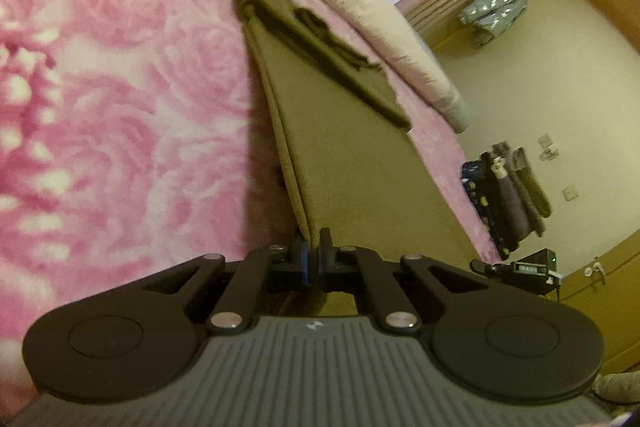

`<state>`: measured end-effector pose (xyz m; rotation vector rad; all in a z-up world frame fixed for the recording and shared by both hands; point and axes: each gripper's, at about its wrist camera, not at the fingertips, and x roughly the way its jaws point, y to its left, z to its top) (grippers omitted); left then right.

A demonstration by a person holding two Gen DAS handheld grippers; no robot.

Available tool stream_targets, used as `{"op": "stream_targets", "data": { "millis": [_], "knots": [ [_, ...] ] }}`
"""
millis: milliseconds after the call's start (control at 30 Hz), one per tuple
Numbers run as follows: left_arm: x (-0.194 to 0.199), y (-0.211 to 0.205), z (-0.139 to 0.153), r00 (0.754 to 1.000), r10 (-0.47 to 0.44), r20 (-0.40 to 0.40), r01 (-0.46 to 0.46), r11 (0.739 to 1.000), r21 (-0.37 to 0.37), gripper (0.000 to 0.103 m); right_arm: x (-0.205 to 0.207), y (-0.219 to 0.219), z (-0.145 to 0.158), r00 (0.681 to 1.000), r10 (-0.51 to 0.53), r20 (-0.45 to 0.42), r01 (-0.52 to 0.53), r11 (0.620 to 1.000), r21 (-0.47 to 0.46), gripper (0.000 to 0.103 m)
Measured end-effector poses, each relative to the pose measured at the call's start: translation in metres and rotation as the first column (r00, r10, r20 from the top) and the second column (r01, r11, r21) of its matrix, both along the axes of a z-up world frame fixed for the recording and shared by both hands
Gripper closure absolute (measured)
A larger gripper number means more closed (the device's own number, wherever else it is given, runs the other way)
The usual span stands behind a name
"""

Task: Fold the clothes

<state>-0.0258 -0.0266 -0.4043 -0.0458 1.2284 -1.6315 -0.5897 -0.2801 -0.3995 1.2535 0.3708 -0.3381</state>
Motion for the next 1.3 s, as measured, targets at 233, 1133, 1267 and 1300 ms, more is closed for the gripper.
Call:
{"op": "stream_targets", "data": {
  "millis": [233,1133,1267,1300],
  "knots": [
    [-0.031,0.078,0.016,0.999,0.016,-0.034,-0.017,0.999,-0.028,0.101,-0.037,0.055,0.031,0.999,0.004,0.038,-0.002,0.999,-0.034,0.102],
    [0.016,0.006,0.054,0.946,0.157,-0.283,-0.178,0.983,-0.051,0.101,0.000,0.000,0.096,0.985,-0.035,0.167,0.023,0.997,0.073,0.102],
    [0.047,-0.063,0.013,0.886,0.303,-0.352,-0.283,0.953,0.107,0.097,0.041,-0.072,0.063,0.983,-0.139,0.123,0.114,0.975,0.192,0.101],
    [0.054,-0.077,0.000,0.863,0.344,-0.370,-0.308,0.939,0.154,0.097,0.050,-0.088,0.050,0.979,-0.178,0.101,0.151,0.961,0.232,0.101]
  ]
}}
